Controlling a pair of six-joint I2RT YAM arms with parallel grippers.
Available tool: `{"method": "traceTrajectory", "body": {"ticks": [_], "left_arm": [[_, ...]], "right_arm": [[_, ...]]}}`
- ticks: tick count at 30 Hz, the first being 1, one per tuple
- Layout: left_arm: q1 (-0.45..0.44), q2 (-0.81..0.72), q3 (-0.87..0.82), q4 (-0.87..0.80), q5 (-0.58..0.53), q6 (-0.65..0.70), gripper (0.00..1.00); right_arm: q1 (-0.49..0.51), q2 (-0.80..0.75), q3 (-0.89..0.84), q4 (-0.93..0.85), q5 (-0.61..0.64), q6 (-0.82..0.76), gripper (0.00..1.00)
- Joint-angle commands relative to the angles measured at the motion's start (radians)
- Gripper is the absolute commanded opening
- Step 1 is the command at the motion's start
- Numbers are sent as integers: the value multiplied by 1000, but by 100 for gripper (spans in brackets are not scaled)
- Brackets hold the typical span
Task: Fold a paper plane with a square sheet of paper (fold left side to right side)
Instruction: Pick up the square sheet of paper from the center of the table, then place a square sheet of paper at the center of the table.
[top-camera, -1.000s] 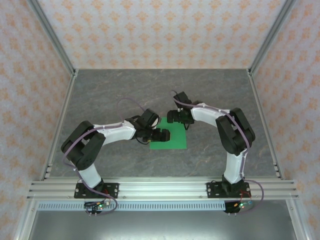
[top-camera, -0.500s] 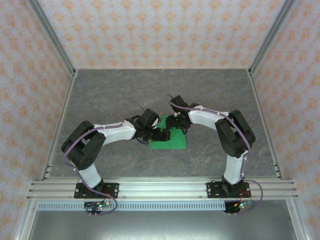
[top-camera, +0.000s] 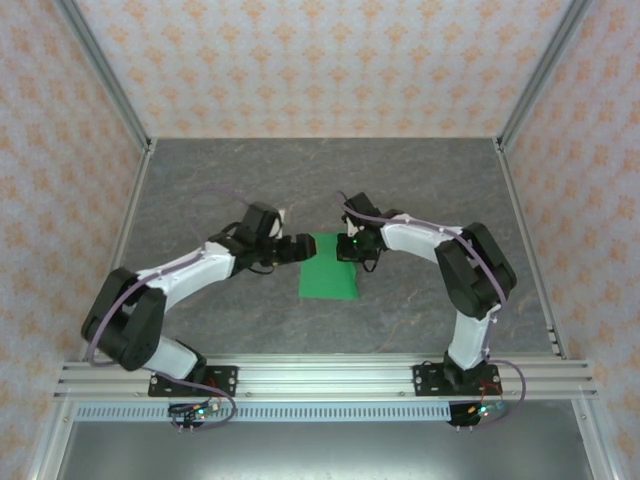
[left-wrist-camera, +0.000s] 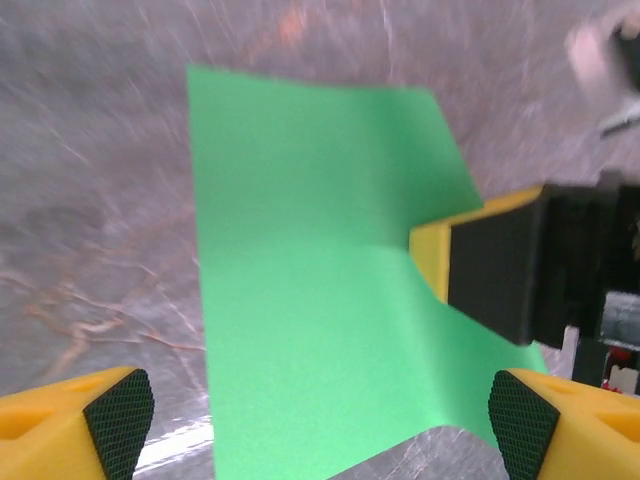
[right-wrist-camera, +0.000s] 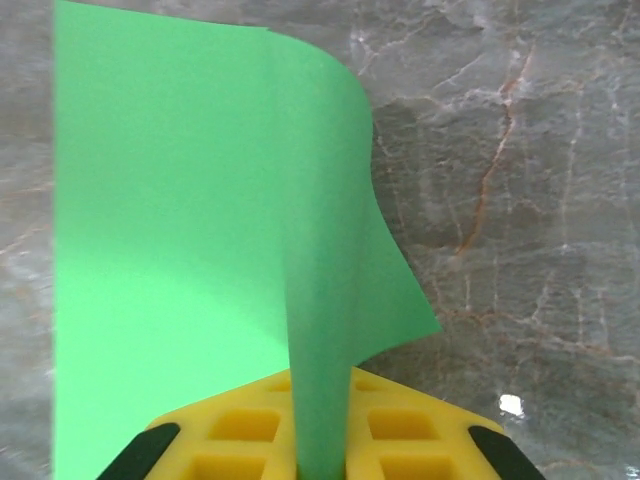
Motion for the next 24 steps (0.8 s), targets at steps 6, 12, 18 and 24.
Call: {"method": "traceTrajectory", "body": {"ticks": [6, 12, 18, 24], "left_arm": [[192, -205, -94, 54, 142, 28, 92], [256, -309, -91, 179, 303, 6, 95], [256, -372, -11, 271, 445, 19, 95], [257, -396, 82, 256, 511, 53, 96]], "right_arm": [[-151, -181, -112, 293, -370, 103, 12], [-250, -317, -123, 381, -591, 115, 11], [-262, -454, -26, 287, -752, 15, 12], [-260, -547, 105, 102, -834, -120, 12]]}}
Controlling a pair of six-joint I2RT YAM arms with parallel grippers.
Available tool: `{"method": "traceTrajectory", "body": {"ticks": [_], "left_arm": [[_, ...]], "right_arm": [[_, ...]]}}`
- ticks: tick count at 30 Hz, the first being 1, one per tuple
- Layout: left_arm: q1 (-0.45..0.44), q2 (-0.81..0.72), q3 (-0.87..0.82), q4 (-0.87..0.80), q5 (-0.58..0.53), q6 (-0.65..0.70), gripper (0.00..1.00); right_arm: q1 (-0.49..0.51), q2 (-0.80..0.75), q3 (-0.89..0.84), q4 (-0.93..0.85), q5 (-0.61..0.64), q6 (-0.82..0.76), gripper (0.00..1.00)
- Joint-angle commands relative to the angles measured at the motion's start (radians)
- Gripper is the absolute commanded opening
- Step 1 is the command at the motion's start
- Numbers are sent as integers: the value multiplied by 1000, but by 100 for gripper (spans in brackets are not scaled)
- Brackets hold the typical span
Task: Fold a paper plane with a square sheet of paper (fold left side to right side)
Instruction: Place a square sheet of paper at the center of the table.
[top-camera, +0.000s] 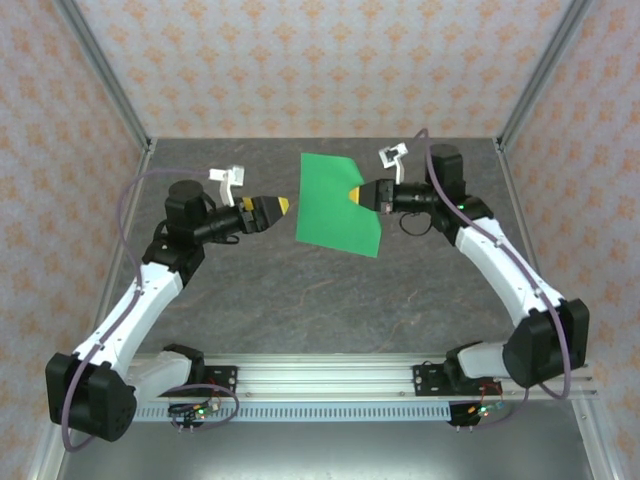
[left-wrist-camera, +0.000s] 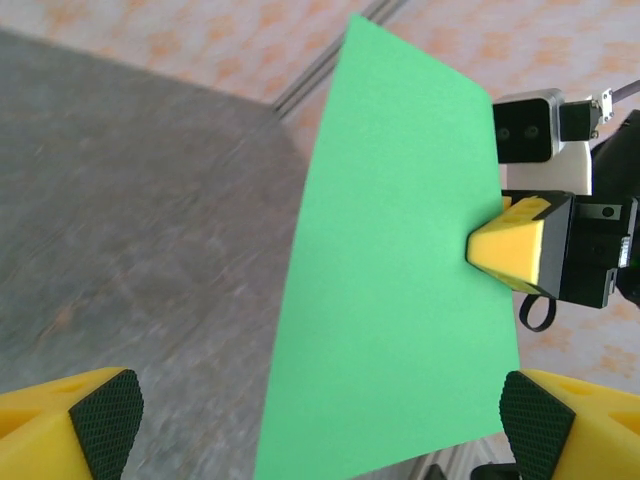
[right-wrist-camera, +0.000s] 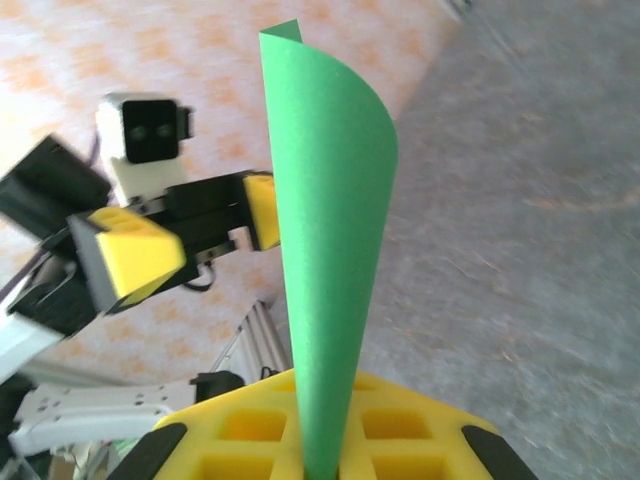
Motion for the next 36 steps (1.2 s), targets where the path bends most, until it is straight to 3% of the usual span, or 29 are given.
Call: {"method": "traceTrajectory", "body": {"ticks": [1, 7, 15, 19, 25, 27, 32, 36], "left_arm": [[4, -18, 58, 54, 90, 28, 96], [-8, -5, 59, 177, 143, -37, 96], [-105, 21, 100, 117, 153, 28, 87], [-105, 22, 98, 118, 155, 28, 69], [-105, 23, 94, 93, 144, 28, 24], [-105, 27, 94, 62, 134, 67, 13], [-106, 68, 86, -66, 65, 136, 10], [-108, 181, 66, -111, 35, 141, 10]], "right_arm": [[6, -50, 68, -100, -110, -102, 12], [44, -63, 106, -90, -133, -100, 12], [109, -45, 126, -18, -128, -74, 12], [109, -45, 122, -16, -101, -79, 12], [108, -45, 102, -27, -43, -90, 14], [104, -46, 102, -64, -6, -110, 20], [56, -58, 90, -191, 189, -162, 46], [33, -71, 48, -252, 435, -175, 66]]}}
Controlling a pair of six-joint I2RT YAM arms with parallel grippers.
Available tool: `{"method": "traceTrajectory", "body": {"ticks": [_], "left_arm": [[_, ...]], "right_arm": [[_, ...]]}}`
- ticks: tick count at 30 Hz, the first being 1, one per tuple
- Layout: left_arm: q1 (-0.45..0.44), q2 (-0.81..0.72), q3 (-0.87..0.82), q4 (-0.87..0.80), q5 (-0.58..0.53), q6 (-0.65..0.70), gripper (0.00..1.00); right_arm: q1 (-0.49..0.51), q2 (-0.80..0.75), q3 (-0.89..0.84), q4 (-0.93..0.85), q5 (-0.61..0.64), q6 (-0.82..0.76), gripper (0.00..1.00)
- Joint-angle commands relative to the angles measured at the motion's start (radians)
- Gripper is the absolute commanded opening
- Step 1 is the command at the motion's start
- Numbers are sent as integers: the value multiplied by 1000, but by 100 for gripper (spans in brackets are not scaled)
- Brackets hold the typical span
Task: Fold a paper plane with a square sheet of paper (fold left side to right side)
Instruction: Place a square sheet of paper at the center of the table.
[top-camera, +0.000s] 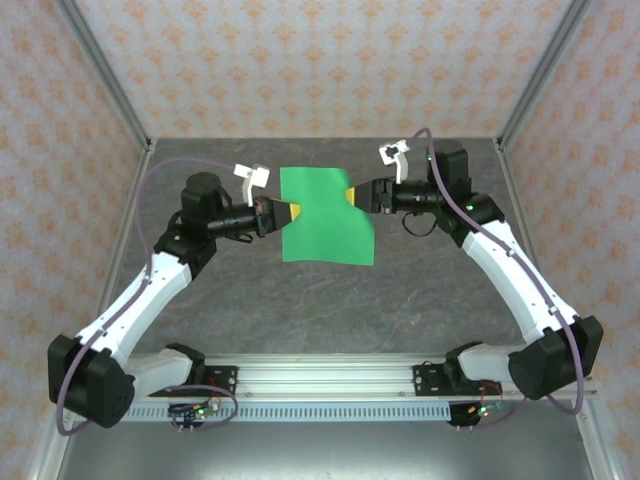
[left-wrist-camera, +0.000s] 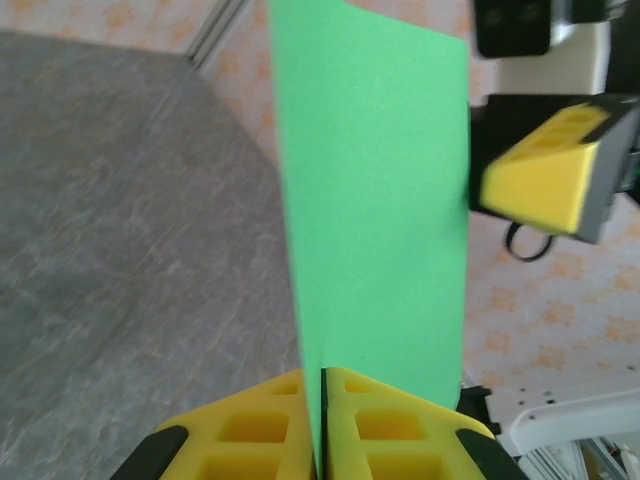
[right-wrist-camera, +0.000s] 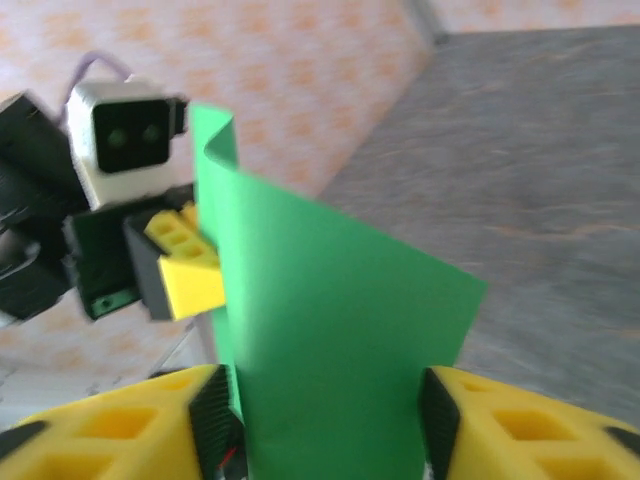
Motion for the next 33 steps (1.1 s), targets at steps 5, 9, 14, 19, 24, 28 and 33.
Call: {"method": "traceTrajectory", "body": {"ticks": [5, 9, 14, 19, 24, 28, 33], "left_arm": [[-14, 273, 33, -119, -70, 44, 10], [-25, 471, 123, -183, -106, 51, 10], [-27, 654, 214, -270, -142, 79, 8], [-26, 684, 218, -312, -182, 104, 9], [-27, 686, 207, -325, -192, 98, 11], [-29, 695, 199, -310, -195, 76, 14], [-34, 681, 178, -267, -185, 29, 26]], "right_arm": [[-13, -16, -101, -34, 402, 8, 80], [-15, 39, -192, 98, 406, 117, 80], [-15, 221, -283, 287, 343, 303, 60], [-9, 473, -286, 432, 230, 455, 36], [-5, 574, -290, 457, 261, 474, 34], [-1, 606, -281, 417, 262, 450, 33], [2, 630, -275, 335, 310, 411, 33]]}}
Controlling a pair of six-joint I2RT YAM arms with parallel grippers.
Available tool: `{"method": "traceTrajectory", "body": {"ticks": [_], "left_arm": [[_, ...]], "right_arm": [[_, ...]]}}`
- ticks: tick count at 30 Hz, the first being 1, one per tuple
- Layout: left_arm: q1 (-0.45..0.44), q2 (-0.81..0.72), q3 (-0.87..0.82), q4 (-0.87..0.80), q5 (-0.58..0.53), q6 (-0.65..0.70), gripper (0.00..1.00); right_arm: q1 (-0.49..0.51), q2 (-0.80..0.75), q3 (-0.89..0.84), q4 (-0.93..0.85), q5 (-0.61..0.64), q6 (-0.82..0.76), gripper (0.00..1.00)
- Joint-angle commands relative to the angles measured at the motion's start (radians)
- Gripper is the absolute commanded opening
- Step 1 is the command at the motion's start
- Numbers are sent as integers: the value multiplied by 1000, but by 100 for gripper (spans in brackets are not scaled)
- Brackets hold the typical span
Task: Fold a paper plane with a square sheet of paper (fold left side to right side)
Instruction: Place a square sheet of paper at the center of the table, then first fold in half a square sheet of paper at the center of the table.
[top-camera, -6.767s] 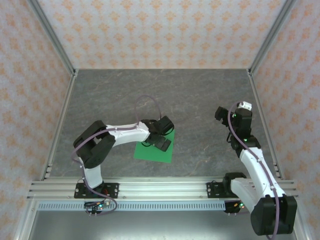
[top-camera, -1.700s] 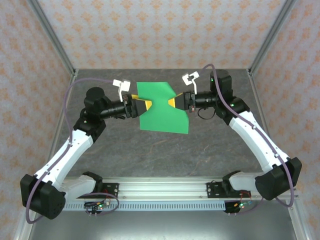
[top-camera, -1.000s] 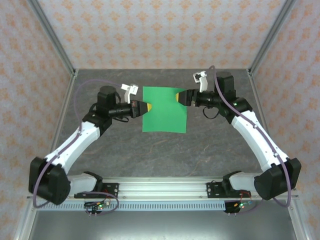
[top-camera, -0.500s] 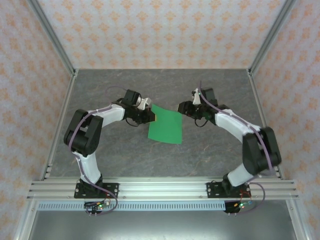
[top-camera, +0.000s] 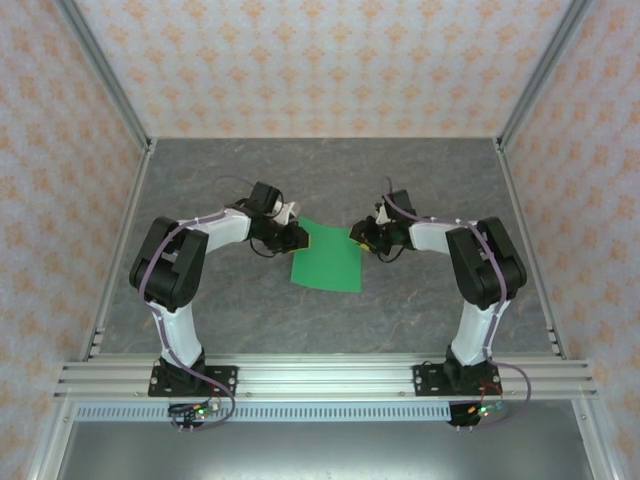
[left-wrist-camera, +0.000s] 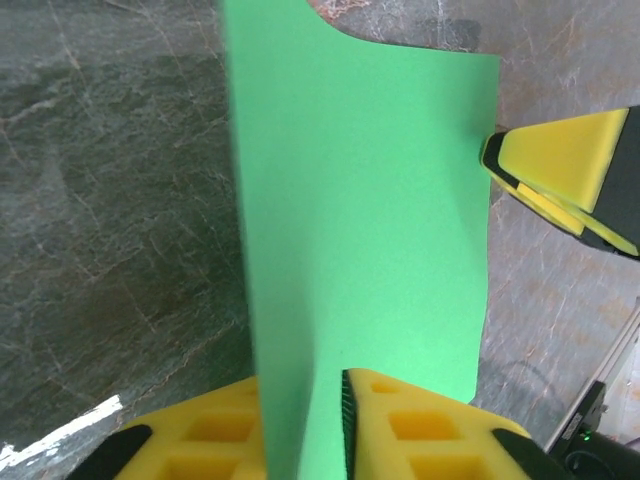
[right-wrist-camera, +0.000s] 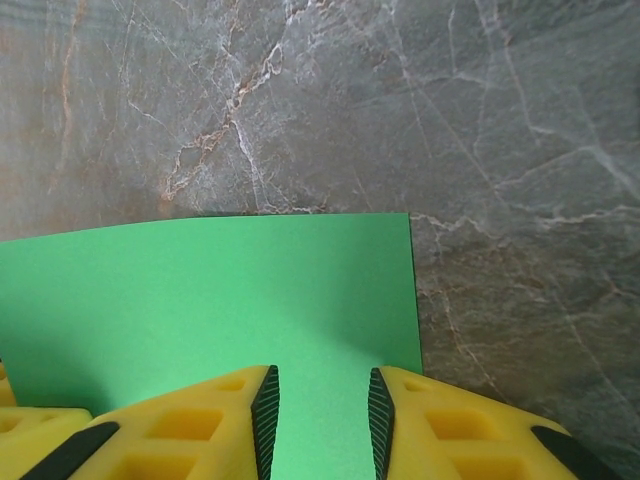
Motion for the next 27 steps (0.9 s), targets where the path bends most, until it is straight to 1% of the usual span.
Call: {"method": "traceTrajectory", "body": {"ticks": [1, 5, 7, 8, 11, 19, 21, 23, 27], "left_arm": [[-14, -26, -21, 35, 2, -48, 31], [-47, -47, -22, 88, 35, -107, 44], [-66, -49, -12, 119, 54, -125, 49], [-74, -48, -8, 145, 65, -170, 51], [-95, -43, 1, 214, 89, -232, 56], [-149, 3, 51, 267, 115, -300, 64], [-149, -5, 53, 251, 99, -293, 65], [-148, -24, 63, 178, 63, -248, 66], [-148, -57, 63, 81, 22, -195, 67]], "right_arm": [[7, 41, 11, -79, 60, -36, 33], [7, 49, 17, -116, 82, -60, 33], [7, 55, 17, -125, 90, -66, 33], [7, 58, 17, -127, 92, -70, 33], [8, 63, 17, -129, 98, -75, 33], [8, 76, 24, -128, 101, -79, 34], [8, 78, 24, -131, 104, -78, 34], [8, 77, 24, -135, 110, -82, 34], [8, 78, 30, -151, 120, -92, 34]]}}
